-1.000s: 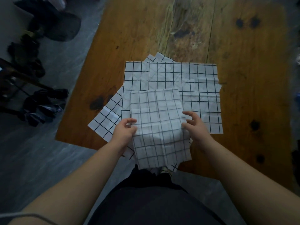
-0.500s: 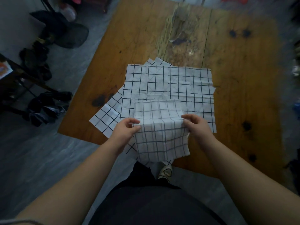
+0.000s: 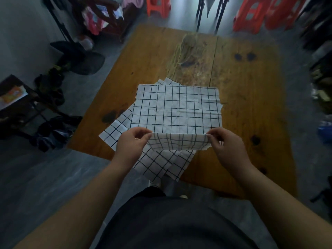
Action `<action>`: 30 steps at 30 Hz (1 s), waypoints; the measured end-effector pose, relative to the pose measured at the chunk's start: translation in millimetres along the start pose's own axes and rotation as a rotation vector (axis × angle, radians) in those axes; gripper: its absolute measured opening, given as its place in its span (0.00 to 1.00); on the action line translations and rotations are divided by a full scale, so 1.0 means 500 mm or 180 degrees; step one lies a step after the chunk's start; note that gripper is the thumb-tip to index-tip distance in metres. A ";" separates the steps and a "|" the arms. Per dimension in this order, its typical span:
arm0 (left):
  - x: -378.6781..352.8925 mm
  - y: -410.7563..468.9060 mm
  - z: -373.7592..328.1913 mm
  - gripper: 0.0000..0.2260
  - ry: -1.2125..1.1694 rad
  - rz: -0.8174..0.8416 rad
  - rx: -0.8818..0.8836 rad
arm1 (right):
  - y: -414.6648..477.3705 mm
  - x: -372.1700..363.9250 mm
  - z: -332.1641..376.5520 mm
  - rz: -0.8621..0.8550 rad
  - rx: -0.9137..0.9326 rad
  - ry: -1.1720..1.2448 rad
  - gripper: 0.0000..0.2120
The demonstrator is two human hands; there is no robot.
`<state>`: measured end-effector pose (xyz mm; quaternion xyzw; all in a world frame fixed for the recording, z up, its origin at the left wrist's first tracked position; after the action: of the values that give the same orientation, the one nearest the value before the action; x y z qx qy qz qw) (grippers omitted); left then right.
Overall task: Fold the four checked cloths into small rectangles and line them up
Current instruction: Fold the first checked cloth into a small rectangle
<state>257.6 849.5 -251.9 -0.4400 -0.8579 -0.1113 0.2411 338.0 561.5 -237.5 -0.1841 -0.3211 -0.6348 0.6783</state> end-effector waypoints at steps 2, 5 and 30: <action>0.012 -0.003 -0.007 0.02 0.0063 -0.0063 -0.0190 | -0.013 0.017 0.010 -0.0220 0.0419 -0.0366 0.06; 0.029 0.005 -0.016 0.01 0.0034 0.0046 -0.0226 | -0.015 0.026 0.018 -0.0355 0.0558 -0.0434 0.04; -0.215 0.271 0.111 0.24 0.2041 0.1074 -0.1658 | 0.152 -0.321 -0.049 0.0599 -0.0192 -0.1662 0.26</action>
<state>403.0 876.1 -357.5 -0.5631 -0.5994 -0.4135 0.3908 419.4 674.4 -350.5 -0.3906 -0.4474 -0.5094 0.6228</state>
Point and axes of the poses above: each hand's wrist, its own y-axis towards the middle knuckle, its own x-axis out of the back of the hand, z = x × y, the point moved 2 cm from there along y, towards the middle knuckle, and after that the axes turned 14 degrees about -z, right-handed, at the moved point
